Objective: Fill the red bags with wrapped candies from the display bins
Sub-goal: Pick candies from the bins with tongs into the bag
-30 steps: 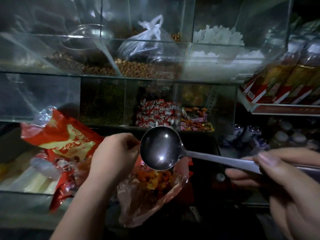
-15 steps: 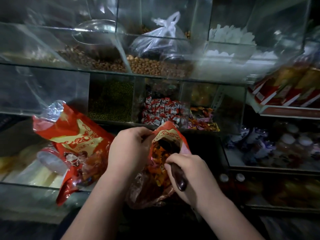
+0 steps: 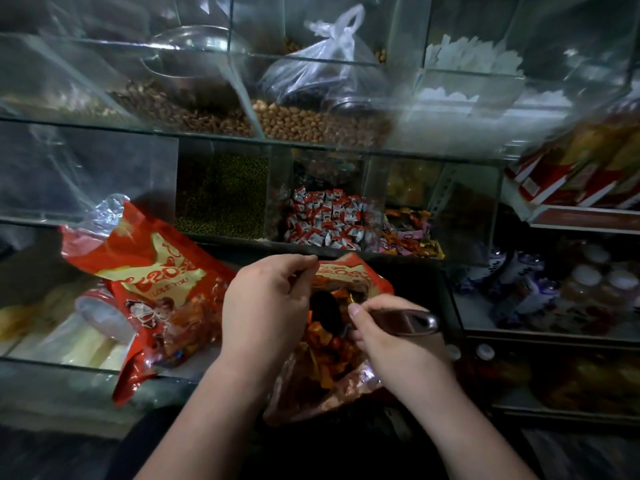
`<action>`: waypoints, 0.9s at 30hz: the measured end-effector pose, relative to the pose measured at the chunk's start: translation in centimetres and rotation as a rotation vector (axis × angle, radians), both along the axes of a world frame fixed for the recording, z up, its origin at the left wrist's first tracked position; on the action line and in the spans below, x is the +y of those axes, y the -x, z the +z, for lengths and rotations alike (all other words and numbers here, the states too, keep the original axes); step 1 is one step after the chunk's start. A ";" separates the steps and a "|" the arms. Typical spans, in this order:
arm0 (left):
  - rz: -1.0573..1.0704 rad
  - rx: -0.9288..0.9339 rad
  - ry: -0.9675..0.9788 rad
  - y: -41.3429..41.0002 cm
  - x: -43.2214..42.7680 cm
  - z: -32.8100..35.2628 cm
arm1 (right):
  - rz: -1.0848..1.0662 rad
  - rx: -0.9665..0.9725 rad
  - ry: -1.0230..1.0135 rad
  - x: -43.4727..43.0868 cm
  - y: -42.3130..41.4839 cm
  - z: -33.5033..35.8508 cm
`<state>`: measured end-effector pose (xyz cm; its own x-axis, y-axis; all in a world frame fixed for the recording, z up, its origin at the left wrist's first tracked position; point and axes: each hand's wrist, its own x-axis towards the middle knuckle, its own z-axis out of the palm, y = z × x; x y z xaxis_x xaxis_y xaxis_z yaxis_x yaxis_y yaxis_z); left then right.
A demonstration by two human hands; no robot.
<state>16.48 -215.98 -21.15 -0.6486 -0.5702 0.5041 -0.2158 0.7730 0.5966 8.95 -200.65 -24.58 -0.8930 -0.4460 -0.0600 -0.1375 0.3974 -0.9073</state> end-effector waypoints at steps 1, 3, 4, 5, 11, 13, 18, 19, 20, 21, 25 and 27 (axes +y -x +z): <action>0.001 0.003 0.001 0.1 -0.1 0.0 | -0.009 -0.004 0.012 -0.4 -0.2 -0.4; 0.011 0.019 -0.008 0.2 -0.4 -0.1 | -0.074 -0.076 0.121 -0.5 -0.4 -0.5; 0.019 0.026 -0.014 0.1 -0.5 -0.2 | -0.118 -0.132 0.201 -0.3 -0.2 -0.4; 0.023 0.031 -0.023 0.0 -0.6 -0.2 | -0.152 -0.172 0.269 0.2 0.0 -0.2; -0.002 0.023 -0.049 0.1 -0.2 0.2 | -0.171 -0.247 0.337 1.4 0.4 0.4; -0.018 0.078 0.021 -0.6 0.4 0.8 | -0.196 -0.255 0.379 1.9 0.4 0.7; -0.342 0.404 0.146 -2.8 4.7 0.5 | -0.180 -0.162 0.451 4.0 1.1 2.2; -0.385 0.332 0.098 -2.6 5.4 -0.1 | -0.196 -0.160 0.472 4.3 1.2 2.5; -0.385 0.216 0.038 -2.2 5.9 -0.7 | -0.212 -0.167 0.497 4.6 1.3 2.8; -0.346 0.080 -0.021 -1.7 6.0 -1.4 | -0.225 -0.182 0.516 5.0 1.4 3.1; -0.136 -0.242 -0.132 0.0 5.1 -4.1 | -0.179 -0.219 0.534 7.0 1.7 4.0; -0.101 -0.327 -0.171 0.6 4.9 -4.7 | -0.164 -0.237 0.551 7.9 1.7 4.5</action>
<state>15.87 -211.08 -25.88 -0.8169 -0.5529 0.1641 -0.3438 0.6953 0.6312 7.20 -192.77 -20.10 -0.9431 -0.3260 -0.0654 0.1164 -0.1394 -0.9834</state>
